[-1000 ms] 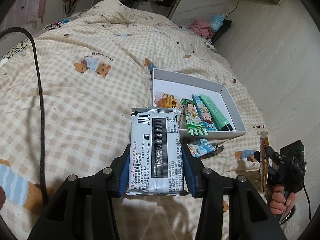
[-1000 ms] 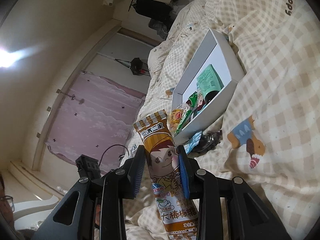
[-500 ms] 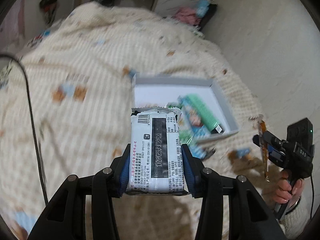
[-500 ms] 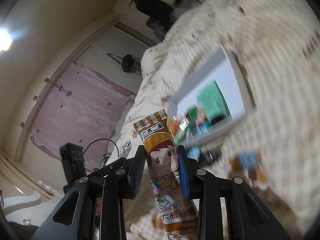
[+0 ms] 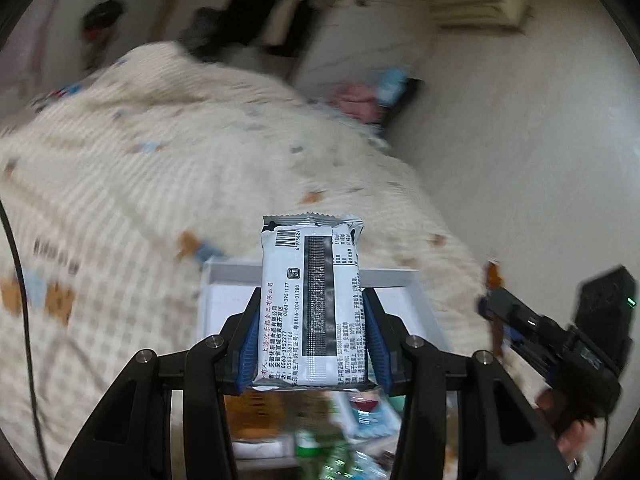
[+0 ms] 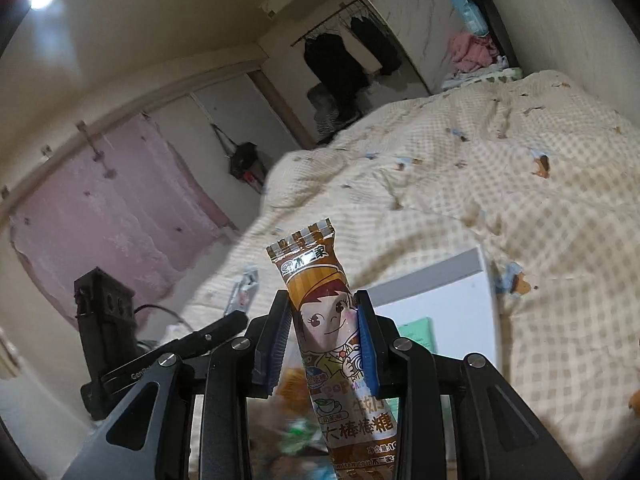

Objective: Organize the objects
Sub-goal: 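Carry the grey-white bar over the tray with the left gripper while the right gripper carries the candy stick, then lower the grey-white bar into the tray with the left gripper while the right gripper lowers the brown candy stick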

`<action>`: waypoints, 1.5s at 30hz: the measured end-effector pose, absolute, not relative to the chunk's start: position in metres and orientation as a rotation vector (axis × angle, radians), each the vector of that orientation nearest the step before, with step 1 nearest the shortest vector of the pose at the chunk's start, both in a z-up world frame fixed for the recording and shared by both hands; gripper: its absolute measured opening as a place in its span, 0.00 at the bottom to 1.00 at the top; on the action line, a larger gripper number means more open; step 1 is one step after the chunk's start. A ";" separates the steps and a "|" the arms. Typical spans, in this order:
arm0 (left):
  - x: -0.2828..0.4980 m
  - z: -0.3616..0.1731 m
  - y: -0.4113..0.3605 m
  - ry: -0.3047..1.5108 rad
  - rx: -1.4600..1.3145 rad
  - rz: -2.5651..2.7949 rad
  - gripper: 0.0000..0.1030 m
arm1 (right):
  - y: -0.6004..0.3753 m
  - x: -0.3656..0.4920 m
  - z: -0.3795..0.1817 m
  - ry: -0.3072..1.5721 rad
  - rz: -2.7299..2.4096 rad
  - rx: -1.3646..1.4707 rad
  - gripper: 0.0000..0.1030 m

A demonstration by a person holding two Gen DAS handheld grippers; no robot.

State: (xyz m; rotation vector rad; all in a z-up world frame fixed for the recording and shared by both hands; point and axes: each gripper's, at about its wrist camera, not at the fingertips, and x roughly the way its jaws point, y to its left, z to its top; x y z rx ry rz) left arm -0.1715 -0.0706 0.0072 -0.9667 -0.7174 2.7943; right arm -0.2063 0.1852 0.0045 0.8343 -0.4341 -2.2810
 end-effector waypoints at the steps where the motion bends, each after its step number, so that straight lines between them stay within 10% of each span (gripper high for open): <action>1: -0.174 -0.003 -0.072 -0.744 -1.003 2.782 0.48 | 0.183 -0.207 -0.001 -0.417 -2.297 0.847 0.32; 22: -0.201 -0.050 0.001 -0.323 -1.255 2.744 0.48 | 0.173 -0.223 -0.039 -0.207 -2.453 0.888 0.32; 45: -0.202 -0.053 0.010 -0.247 -1.268 2.739 0.48 | 0.169 -0.225 -0.050 -0.133 -2.492 0.884 0.32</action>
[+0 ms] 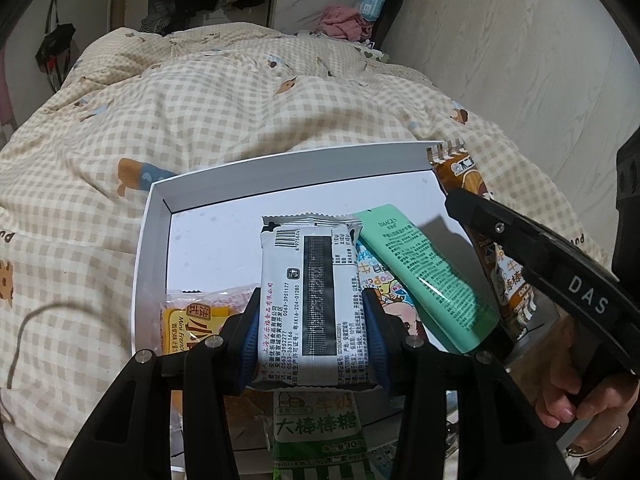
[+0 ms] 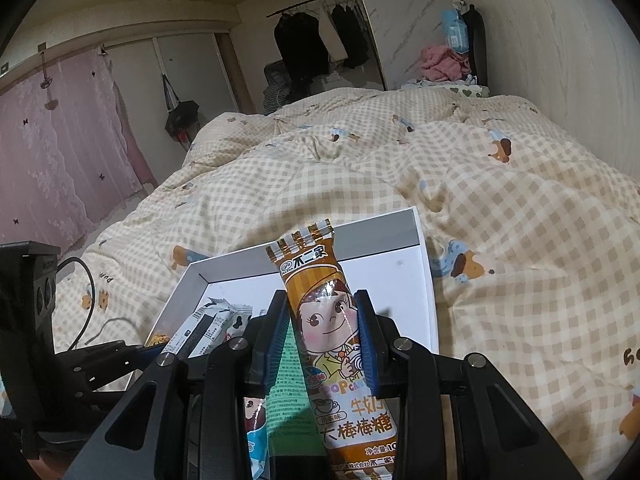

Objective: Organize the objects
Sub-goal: 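Lower the grey-white bar into the tray with the left gripper while the right gripper lowers the brown candy stick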

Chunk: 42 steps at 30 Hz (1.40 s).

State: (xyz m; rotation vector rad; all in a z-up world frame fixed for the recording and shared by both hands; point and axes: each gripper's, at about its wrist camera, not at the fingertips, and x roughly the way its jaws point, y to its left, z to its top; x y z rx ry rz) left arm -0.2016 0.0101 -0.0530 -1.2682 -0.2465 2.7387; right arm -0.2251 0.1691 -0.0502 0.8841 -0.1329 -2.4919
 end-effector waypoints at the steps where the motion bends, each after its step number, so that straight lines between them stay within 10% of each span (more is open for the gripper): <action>1: -0.202 -0.053 0.009 -0.257 -1.264 2.737 0.48 | 0.170 -0.225 -0.050 -0.135 -2.493 0.881 0.32; 42: -0.250 -0.071 0.000 -0.325 -1.231 2.800 0.56 | 0.161 -0.234 -0.062 -0.080 -2.512 0.895 0.33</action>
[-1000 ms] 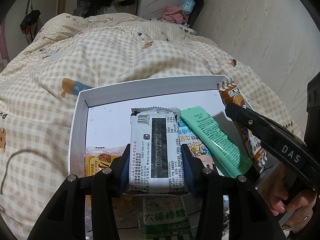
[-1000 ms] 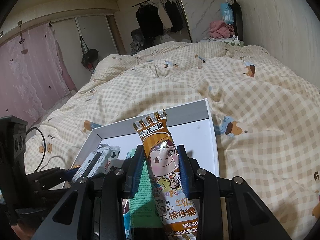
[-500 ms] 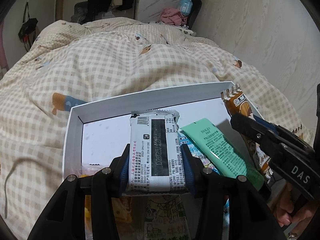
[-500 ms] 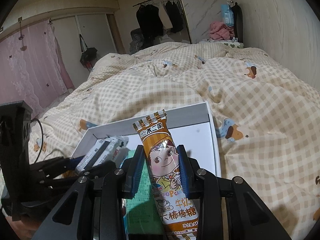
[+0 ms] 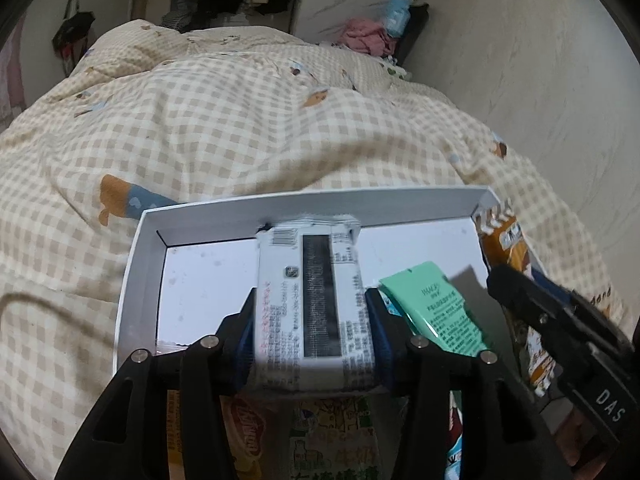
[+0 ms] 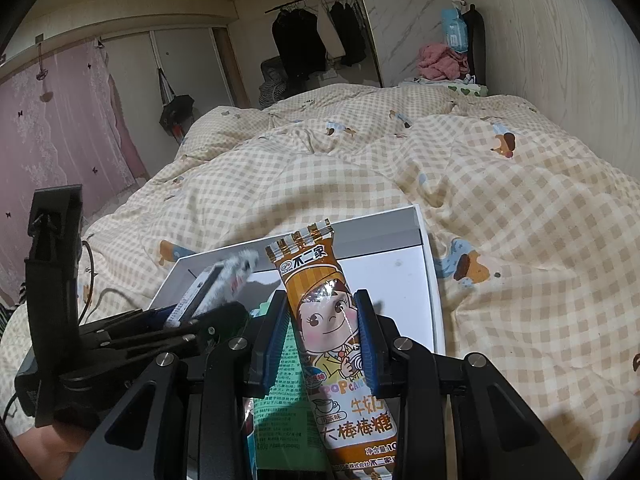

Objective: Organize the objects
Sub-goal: 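Lower the grey-white bar into the tray with the left gripper while the right gripper lowers the brown candy stick, then open both grippers and withdraw them from the tray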

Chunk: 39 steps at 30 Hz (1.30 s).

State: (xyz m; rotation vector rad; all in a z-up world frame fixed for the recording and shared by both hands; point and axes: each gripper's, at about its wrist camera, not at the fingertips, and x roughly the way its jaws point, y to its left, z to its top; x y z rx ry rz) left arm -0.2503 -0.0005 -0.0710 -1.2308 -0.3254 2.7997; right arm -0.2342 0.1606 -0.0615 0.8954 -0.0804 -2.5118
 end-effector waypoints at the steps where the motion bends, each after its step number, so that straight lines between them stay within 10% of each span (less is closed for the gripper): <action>1: -0.250 -0.071 0.001 -0.310 -1.230 2.796 0.59 | 0.160 -0.234 -0.061 -0.077 -2.514 0.895 0.33; 7: -0.243 -0.063 0.001 -0.360 -1.201 2.786 0.79 | 0.161 -0.223 -0.053 -0.078 -2.541 0.818 0.59; 19: -0.212 -0.003 -0.046 -0.655 -1.007 2.768 0.83 | 0.167 -0.203 -0.012 -0.107 -2.512 0.705 0.60; 39: -0.076 0.107 -0.051 -0.008 -0.854 3.131 1.00 | 0.193 -0.140 0.097 -0.081 -2.269 0.633 0.84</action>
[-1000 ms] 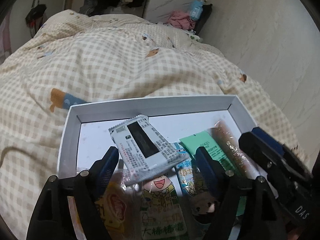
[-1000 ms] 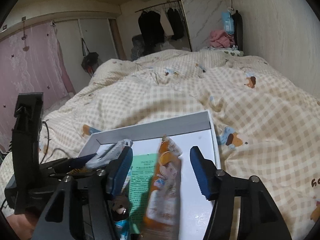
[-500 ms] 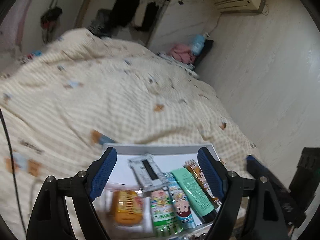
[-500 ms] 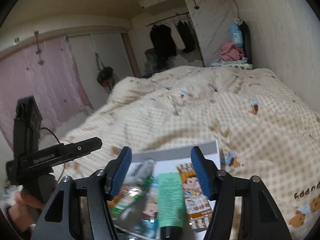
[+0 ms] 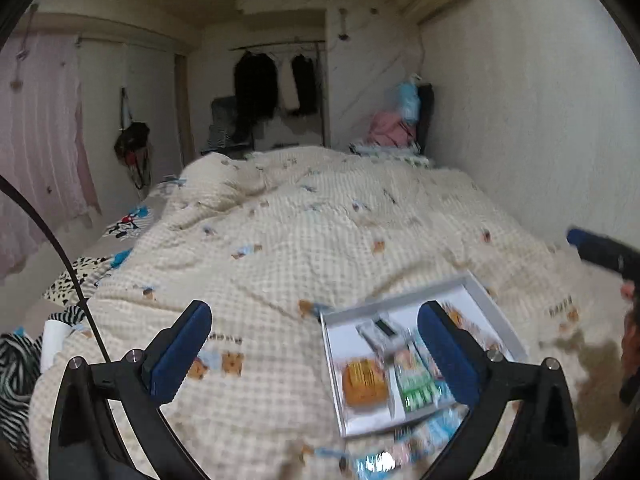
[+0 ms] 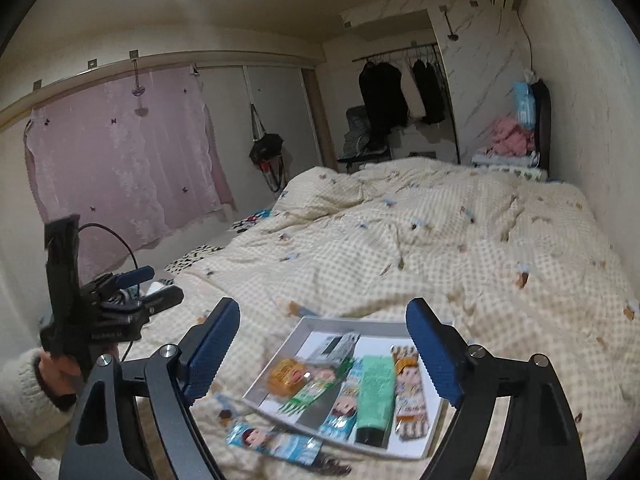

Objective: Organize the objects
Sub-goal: 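Open both grippers and withdraw them from the tray, then grasp the blue wrapped snack stick beside the tray with the left gripper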

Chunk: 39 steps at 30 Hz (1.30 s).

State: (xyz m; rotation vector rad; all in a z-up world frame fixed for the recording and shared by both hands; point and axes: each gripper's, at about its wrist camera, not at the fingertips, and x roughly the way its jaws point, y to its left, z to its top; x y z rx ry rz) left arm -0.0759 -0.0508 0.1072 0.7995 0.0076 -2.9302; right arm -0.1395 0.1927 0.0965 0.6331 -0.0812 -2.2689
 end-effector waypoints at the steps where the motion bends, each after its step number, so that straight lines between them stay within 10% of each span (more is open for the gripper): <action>1: -0.073 0.103 -0.047 0.019 0.861 -2.949 1.00 | 0.194 -0.139 0.094 -0.103 -2.250 0.655 0.89; 15: -0.058 0.005 -0.017 0.204 1.372 -3.024 1.00 | 0.215 -0.112 -0.002 -0.052 -2.199 0.827 1.00; 22: -0.081 -0.053 0.018 -0.039 1.760 -2.807 1.00 | 0.178 -0.119 -0.053 0.163 -2.101 1.051 1.00; 39: -0.084 -0.049 0.028 -0.274 1.629 -2.780 0.94 | 0.172 -0.119 -0.059 0.221 -2.115 1.068 1.00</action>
